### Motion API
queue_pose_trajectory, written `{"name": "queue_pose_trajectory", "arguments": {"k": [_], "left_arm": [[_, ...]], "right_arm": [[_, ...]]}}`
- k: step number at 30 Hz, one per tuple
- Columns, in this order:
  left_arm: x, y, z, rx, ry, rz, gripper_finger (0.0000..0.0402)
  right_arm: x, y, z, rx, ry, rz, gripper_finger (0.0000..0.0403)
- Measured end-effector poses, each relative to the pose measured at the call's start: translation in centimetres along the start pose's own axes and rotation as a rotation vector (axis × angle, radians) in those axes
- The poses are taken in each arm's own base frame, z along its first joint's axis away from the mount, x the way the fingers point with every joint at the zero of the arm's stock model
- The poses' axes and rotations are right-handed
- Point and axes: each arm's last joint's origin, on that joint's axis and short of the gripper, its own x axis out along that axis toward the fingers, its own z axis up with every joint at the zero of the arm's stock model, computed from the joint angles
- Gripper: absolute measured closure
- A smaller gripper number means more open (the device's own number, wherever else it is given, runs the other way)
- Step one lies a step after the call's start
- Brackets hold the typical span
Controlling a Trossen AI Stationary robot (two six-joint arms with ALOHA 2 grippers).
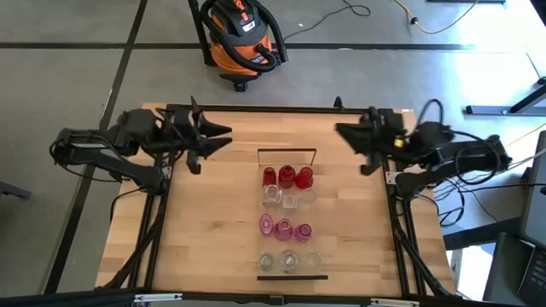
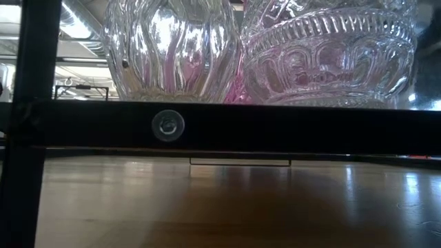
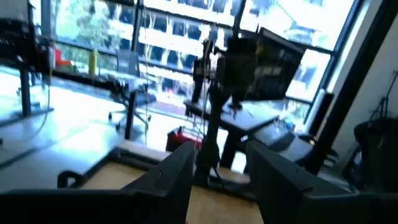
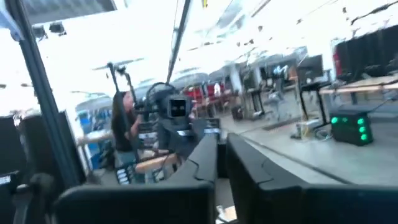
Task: Sort vases onto shelf
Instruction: Return to Home Position
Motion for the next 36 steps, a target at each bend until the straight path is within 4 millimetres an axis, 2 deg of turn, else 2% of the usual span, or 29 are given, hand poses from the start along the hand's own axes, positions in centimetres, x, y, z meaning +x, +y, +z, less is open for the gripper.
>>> {"name": "queue_pose_trajectory", "arguments": {"k": [3, 6, 10, 15, 19, 26, 31, 36], "left_arm": [[-0.4, 0.6, -0.6, -0.006, -0.059, 0.007, 0.0259], [-1.0, 1.3, -1.9, -0.056, -0.205, -0.018, 0.0259], [-2.4, 2.7, -5.2, -0.135, -0.349, -0.018, 0.0264], [-4.1, 4.2, -9.2, -0.233, -0.411, 0.019, 0.0275], [-5.2, 4.9, -11.2, -0.259, -0.437, 0.024, 0.0287], [-6.3, 5.8, -13.8, -0.288, -0.417, 0.035, 0.0297], [-7.1, 6.4, -15.8, -0.359, -0.433, 0.024, 0.0298], [-8.5, 7.3, -18.3, -0.432, -0.526, -0.02, 0.0298]], "right_arm": [[-3.0, -2.0, -0.7, 0.024, -0.125, -0.013, 0.0398], [-5.8, -3.5, -1.5, 0.054, -0.258, -0.012, 0.0399], [-9.6, -4.9, -2.0, 0.083, -0.425, -0.004, 0.0394], [-12.6, -6.2, -3.6, 0.09, -0.454, -0.062, 0.0401], [-14.4, -7.0, -4.7, 0.124, -0.489, -0.091, 0.0401], [-16.3, -8.3, -7.8, 0.164, -0.483, -0.162, 0.04], [-17.0, -8.8, -9.3, 0.18, -0.493, -0.157, 0.04], [-17.0, -9.3, -10.5, 0.193, -0.494, -0.235, 0.04]]}}
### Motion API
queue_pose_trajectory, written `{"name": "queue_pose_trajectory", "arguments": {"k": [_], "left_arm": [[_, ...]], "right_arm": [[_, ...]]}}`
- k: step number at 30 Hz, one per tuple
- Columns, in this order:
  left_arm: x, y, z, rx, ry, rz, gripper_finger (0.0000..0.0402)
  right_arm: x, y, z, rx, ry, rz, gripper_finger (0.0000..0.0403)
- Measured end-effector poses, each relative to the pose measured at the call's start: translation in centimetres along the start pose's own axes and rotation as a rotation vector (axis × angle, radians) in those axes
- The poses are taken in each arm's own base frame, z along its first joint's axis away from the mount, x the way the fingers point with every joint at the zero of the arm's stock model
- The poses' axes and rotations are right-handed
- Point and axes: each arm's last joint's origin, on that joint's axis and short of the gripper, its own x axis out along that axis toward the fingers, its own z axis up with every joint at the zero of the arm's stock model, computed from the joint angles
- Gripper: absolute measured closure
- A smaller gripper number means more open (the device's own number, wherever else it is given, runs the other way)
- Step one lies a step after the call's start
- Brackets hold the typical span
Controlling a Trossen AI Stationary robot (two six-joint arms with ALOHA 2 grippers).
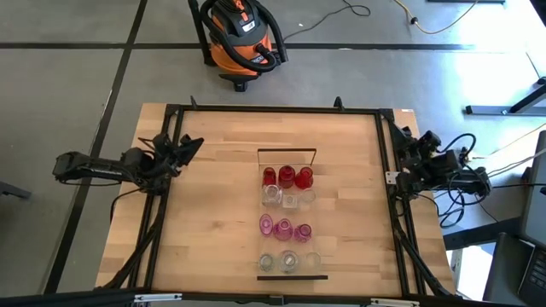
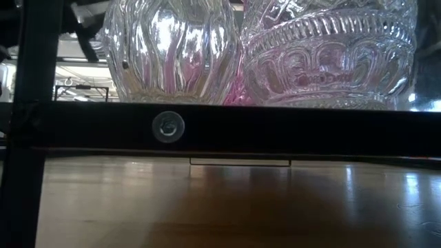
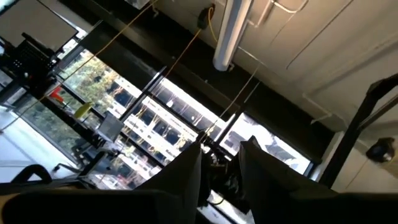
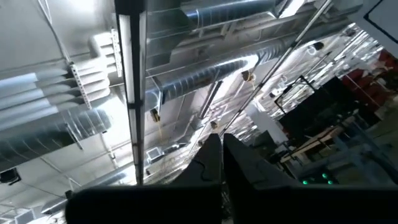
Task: Sort vases onto shelf
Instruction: Return to Home Position
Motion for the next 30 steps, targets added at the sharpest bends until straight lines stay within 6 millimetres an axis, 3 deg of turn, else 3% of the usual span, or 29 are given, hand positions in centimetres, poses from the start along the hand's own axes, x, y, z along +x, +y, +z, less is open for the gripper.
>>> {"name": "queue_pose_trajectory", "arguments": {"k": [7, 11, 19, 24, 30], "left_arm": [[-0.9, 0.5, -0.2, -0.017, 0.003, 0.002, 0.0298], [-0.9, 0.6, -0.5, 0.004, 0.051, -0.014, 0.0298], [-1.9, 2.8, -3.8, -0.065, 0.403, 0.203, 0.0298], [-3.4, 4.4, -5.5, -0.14, 0.619, 0.395, 0.0298], [-3.6, 4.4, -6.2, -0.15, 0.767, 0.34, 0.0298]], "right_arm": [[-0.6, -0.9, -2.1, 0.032, 0.059, -0.04, 0.04], [-1.4, -2.0, -4.7, 0.074, 0.191, -0.092, 0.04], [-3.1, -3.9, -8.5, 0.217, 0.51, -0.283, 0.04], [-3.2, -3.8, -8.9, 0.198, 0.585, -0.234, 0.04], [-3.4, -3.5, -9.7, 0.016, 0.761, -0.049, 0.04]]}}
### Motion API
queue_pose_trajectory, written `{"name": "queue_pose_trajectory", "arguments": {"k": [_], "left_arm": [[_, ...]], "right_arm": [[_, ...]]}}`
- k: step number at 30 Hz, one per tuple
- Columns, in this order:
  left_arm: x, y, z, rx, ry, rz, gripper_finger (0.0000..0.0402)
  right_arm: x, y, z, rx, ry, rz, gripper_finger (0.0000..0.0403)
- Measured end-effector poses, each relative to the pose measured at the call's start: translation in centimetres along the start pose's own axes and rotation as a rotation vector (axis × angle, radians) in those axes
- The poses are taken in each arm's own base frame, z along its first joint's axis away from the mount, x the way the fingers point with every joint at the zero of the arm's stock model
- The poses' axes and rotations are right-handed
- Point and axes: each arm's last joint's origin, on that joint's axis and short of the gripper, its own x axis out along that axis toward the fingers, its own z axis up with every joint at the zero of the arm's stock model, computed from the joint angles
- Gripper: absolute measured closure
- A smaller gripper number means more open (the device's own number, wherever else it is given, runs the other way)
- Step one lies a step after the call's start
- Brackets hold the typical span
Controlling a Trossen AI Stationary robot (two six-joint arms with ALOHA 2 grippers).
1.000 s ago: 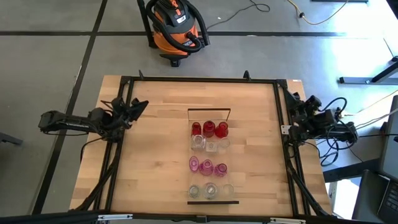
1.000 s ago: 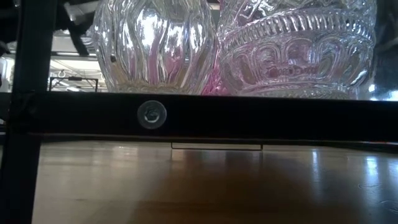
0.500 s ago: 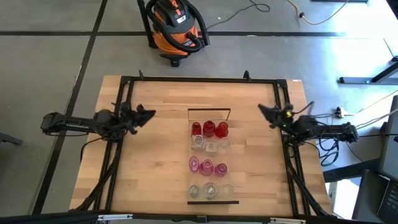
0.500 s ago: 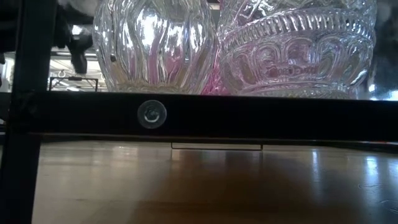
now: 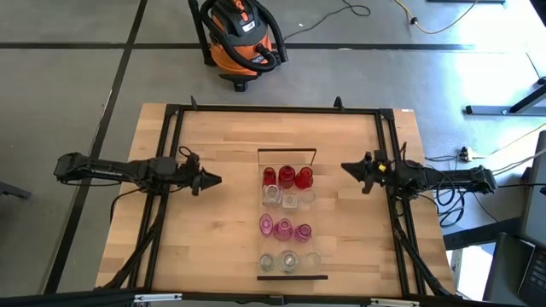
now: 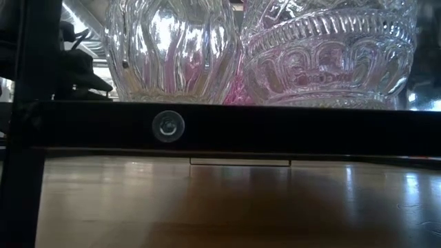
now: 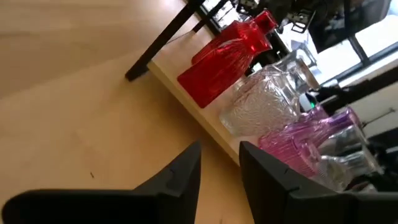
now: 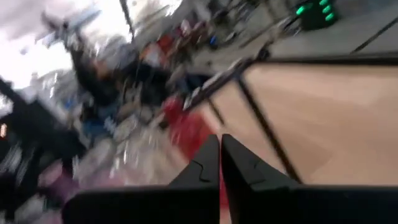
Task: Sort vases onto shelf
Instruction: Return to Home Position
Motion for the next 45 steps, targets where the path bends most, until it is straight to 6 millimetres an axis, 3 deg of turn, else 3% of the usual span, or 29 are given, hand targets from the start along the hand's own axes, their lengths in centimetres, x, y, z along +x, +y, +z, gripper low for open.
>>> {"name": "queue_pose_trajectory", "arguments": {"k": [9, 17, 45], "left_arm": [[-0.01, -0.01, 0.0, 0.172, 0.0, -0.001, 0.0298], [-0.01, 0.0, 0.01, 0.175, -0.001, 0.0, 0.0298], [-0.01, 0.0, 0.01, 0.174, -0.002, 0.001, 0.0298]], "right_arm": [[0.31, 0.02, -0.64, -0.056, 0.101, 0.047, 0.04], [0.31, -0.34, -0.17, -0.018, -0.025, -0.104, 0.04], [0.32, -0.31, -0.31, 0.017, 0.001, -0.078, 0.04]]}}
